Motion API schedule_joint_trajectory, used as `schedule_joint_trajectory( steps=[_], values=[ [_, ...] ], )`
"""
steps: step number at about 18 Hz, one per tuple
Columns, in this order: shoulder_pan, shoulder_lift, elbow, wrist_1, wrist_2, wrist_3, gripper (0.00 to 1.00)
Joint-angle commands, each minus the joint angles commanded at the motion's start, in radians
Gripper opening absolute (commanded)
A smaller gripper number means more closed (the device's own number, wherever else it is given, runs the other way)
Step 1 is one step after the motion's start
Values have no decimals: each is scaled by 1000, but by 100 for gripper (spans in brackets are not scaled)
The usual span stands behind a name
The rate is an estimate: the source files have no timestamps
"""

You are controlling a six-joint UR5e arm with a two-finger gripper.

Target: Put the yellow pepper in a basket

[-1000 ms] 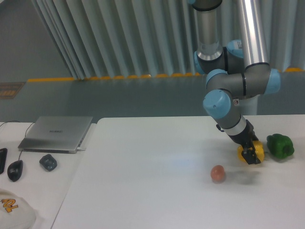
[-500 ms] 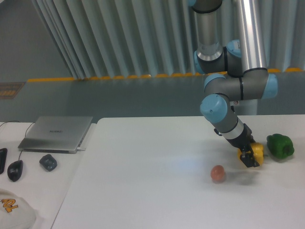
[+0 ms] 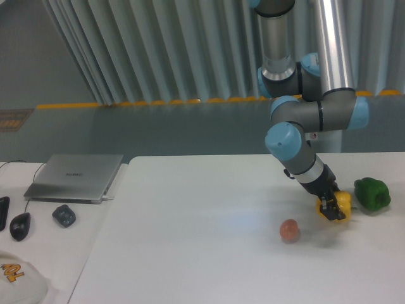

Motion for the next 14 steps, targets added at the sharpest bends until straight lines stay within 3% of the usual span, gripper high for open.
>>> schedule_joint_trajectory(
  steps=[3, 11, 14],
  values=[
    [24, 26, 46, 0, 2, 5, 55],
    [139, 68, 97, 2, 0, 15, 55],
    [216, 95, 98, 2, -2, 133, 55]
  ],
)
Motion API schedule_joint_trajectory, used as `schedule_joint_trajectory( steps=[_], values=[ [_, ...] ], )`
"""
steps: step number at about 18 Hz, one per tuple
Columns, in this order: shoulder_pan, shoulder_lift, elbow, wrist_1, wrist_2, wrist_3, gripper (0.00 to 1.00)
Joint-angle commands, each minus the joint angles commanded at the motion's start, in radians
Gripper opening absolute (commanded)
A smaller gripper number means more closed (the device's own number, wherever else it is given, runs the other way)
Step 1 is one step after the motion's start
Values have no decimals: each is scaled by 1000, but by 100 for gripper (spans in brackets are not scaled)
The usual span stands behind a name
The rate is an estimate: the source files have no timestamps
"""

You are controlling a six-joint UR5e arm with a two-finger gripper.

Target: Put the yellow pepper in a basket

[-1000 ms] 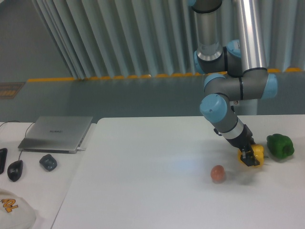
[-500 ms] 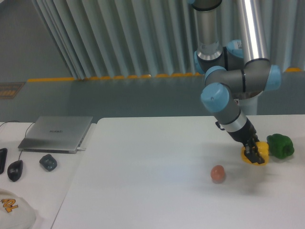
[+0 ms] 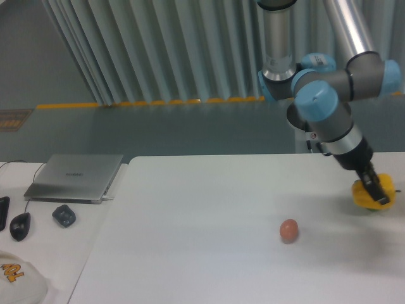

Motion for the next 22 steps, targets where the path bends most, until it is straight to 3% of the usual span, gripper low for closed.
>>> schedule_joint_trajectory(
  steps=[7, 9, 14, 19, 22],
  values=[
    [210, 23, -3, 5, -9, 235, 56],
    [284, 20, -2, 34, -18, 325, 56],
    [450, -29, 29, 37, -156, 450, 56],
    [494, -98, 64, 38, -184, 453, 56],
    [516, -127, 75, 70, -204, 464, 56]
  ],
)
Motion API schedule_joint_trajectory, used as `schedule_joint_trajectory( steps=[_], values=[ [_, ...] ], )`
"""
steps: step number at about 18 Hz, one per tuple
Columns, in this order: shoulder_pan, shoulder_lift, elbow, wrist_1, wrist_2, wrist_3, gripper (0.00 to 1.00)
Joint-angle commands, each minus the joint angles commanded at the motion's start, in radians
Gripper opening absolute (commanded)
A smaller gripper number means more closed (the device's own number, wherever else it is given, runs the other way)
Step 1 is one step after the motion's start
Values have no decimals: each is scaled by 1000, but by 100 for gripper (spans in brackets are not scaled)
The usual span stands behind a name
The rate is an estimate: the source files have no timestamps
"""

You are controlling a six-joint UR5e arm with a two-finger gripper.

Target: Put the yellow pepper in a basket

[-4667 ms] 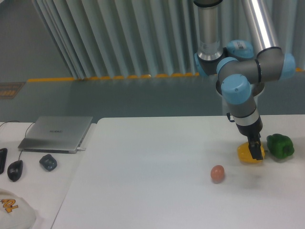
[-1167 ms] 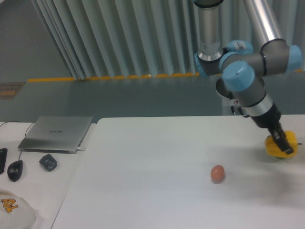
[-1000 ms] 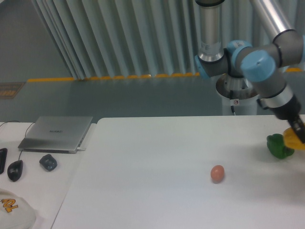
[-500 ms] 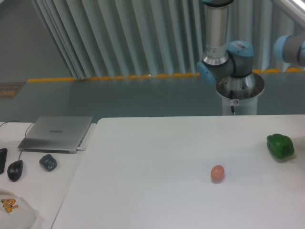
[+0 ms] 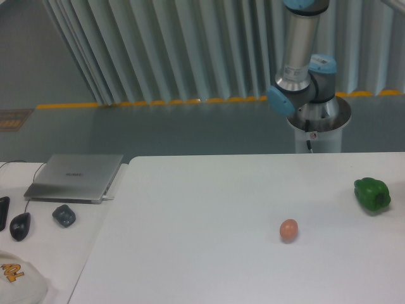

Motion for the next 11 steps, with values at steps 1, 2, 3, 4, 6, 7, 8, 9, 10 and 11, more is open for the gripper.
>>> schedule_joint_trajectory(
  steps=[1, 2, 3, 4, 6, 7, 8, 9, 10, 11],
  values=[
    [2, -9, 0, 6, -8, 2, 57],
    [6, -21, 2, 9, -9, 5, 63],
    [9, -37, 6, 11, -9, 6, 81],
    [9, -43, 6, 9, -11, 6, 100],
    [11, -40, -11, 9, -11, -5, 100],
    [11, -35, -12, 8, -17, -6, 100],
    [12, -26, -14, 8, -43, -6, 100],
    [21, -11, -26, 6, -117, -6, 100],
    [25, 4, -28, 6, -173, -11, 100],
    [26, 21, -31, 3, -213, -11, 100]
  ],
)
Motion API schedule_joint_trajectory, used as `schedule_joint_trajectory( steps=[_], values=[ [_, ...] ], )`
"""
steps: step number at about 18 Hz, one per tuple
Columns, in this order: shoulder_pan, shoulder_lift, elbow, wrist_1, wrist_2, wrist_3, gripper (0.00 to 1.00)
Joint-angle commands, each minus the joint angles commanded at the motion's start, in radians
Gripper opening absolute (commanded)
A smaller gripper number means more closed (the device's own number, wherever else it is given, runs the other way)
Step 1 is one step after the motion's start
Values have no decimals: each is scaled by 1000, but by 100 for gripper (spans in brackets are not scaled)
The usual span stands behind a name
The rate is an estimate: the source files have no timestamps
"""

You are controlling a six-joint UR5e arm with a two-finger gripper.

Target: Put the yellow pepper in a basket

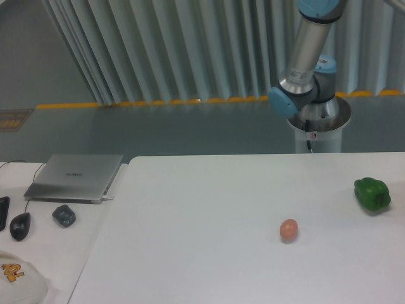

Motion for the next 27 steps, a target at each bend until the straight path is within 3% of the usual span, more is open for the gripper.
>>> schedule_joint_trajectory(
  steps=[3, 6, 8, 10, 12, 16, 20, 27],
  values=[
    [-23, 67, -28, -6, -17, -27, 100],
    [-80, 108, -28, -69, -54, -54, 100],
    [-104, 129, -3, -162, -117, -130, 100],
    [-156, 129, 62, -275, -125, -196, 100],
    [-189, 126, 96, -328, -123, -213, 100],
    [-258, 114, 113, -342, -122, -317, 100],
    [-273, 95, 146, -419, -119, -366, 100],
    [-278, 68, 135, -459, -58, -391, 100]
  ],
)
